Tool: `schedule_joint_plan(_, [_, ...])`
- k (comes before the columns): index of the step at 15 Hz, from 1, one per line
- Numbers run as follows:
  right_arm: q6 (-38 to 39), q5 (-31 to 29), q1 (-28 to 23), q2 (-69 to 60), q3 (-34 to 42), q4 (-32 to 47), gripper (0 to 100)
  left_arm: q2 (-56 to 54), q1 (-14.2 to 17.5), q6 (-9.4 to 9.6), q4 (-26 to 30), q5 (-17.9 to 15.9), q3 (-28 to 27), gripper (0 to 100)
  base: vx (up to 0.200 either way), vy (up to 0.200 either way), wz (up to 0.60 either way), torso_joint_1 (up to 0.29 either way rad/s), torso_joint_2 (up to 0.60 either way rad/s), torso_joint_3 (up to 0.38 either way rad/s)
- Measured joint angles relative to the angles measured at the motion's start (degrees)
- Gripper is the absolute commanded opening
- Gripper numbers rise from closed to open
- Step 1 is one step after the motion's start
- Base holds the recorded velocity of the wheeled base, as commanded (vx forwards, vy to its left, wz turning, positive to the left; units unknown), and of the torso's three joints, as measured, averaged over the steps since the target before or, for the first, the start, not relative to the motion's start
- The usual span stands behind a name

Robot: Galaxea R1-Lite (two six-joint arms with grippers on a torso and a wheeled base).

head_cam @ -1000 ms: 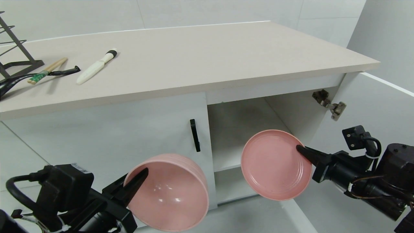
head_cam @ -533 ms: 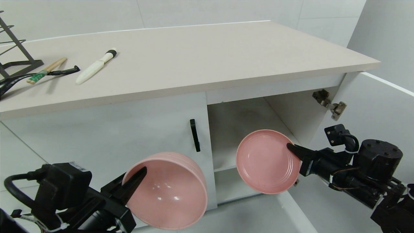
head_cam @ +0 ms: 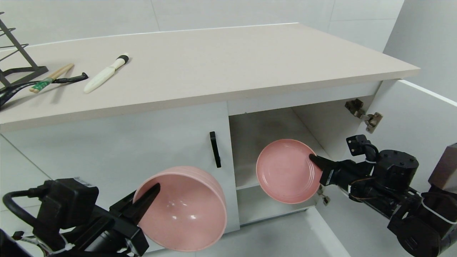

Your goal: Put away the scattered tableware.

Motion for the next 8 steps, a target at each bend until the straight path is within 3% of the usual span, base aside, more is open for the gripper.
schedule_joint_plan(8, [0.02, -0.74, -0.04, 1.49, -0.02, -0.01, 0, -0.06, -0.01, 0.11, 0.11, -0.02, 0.00, 0, 0.000, 0.000, 0.00, 0.000, 0.00, 0.000])
